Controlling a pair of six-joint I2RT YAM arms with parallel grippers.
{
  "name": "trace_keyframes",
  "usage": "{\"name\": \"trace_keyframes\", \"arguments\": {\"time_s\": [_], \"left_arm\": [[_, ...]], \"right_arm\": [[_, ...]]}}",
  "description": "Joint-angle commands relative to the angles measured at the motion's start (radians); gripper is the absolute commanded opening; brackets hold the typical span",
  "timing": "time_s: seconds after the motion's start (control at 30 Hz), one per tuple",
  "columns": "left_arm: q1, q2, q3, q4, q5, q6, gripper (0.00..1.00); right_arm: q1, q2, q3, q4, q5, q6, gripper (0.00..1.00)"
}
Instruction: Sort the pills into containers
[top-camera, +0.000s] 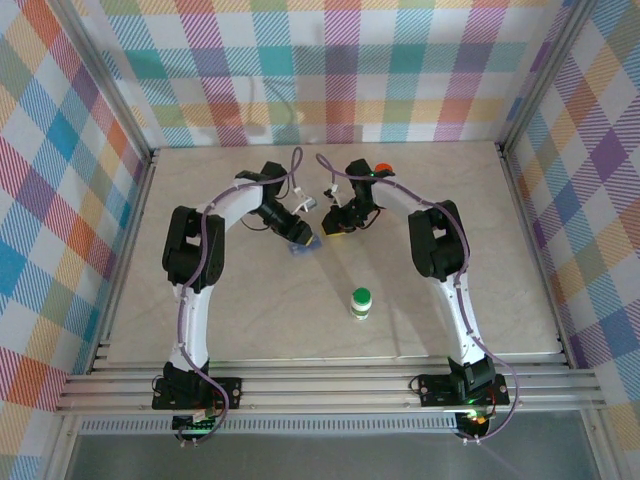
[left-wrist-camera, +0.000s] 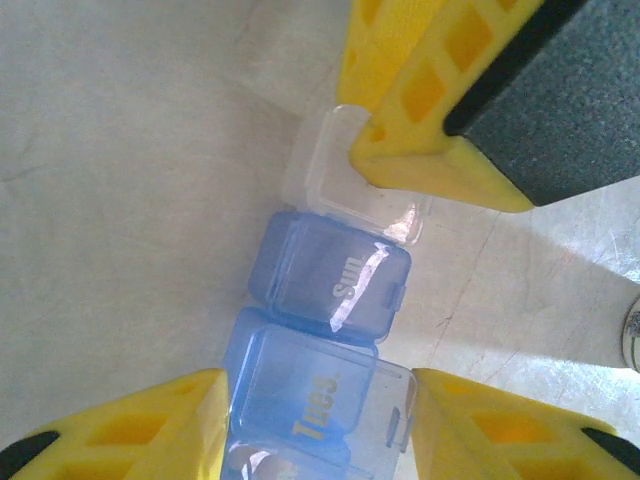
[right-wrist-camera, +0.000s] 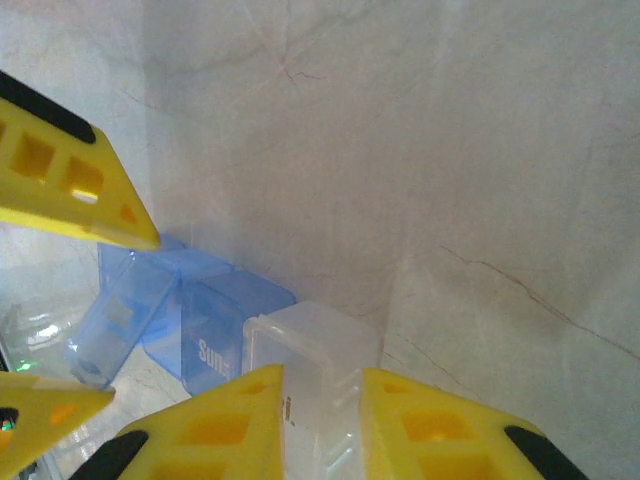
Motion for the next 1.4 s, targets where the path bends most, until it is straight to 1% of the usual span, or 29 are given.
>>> {"name": "trace_keyframes", "arguments": {"time_s": [0.0,0.17,0.33,0.5,0.7,0.8,0.87,0.97,1.07,1.1,1.27,1.37], "left_arm": [[0.026,0.001,0.025,0.042,-0.049,-0.04,0.49],[0.042,0.007,0.026,0.096,-0.13,-0.075,0.5],[0.049,0.021,0.046,0.128,-0.162,-0.099,0.5],[0.058,0.045,0.088,0.117,-0.121,-0.105,0.49],[0.058,0.074,0.116,0.1,-0.142,-0.095,0.49],[0.056,0.084,0.114,0.091,-0.142,-0.094,0.48],[0.055,0.075,0.102,0.1,-0.134,-0.094,0.48],[0.056,0.013,0.056,0.162,-0.122,-0.121,0.47],[0.056,-0.099,-0.046,0.297,-0.149,-0.177,0.47],[0.056,-0.145,-0.08,0.344,-0.176,-0.2,0.47],[0.055,-0.374,-0.257,0.551,-0.308,-0.291,0.48],[0.044,-0.544,-0.372,0.648,-0.421,-0.363,0.53]], "right_arm": [[0.008,0.071,-0.017,-0.098,0.112,-0.04,0.23],[0.007,0.071,-0.013,-0.107,0.11,-0.049,0.23],[0.007,0.073,-0.009,-0.115,0.107,-0.05,0.22],[0.006,0.076,-0.003,-0.125,0.107,-0.085,0.22],[0.007,0.079,0.006,-0.127,0.107,-0.081,0.23],[0.007,0.079,0.006,-0.123,0.103,-0.071,0.24],[0.006,0.077,0.008,-0.12,0.092,-0.065,0.27],[0.006,0.016,-0.015,-0.067,0.098,0.004,0.3],[0.002,-0.061,-0.01,-0.035,0.141,0.052,0.35],[-0.001,-0.084,-0.005,-0.026,0.155,0.068,0.37],[-0.004,-0.172,0.02,-0.023,0.209,0.119,0.39],[-0.001,-0.263,-0.029,-0.009,0.237,0.137,0.44]]}}
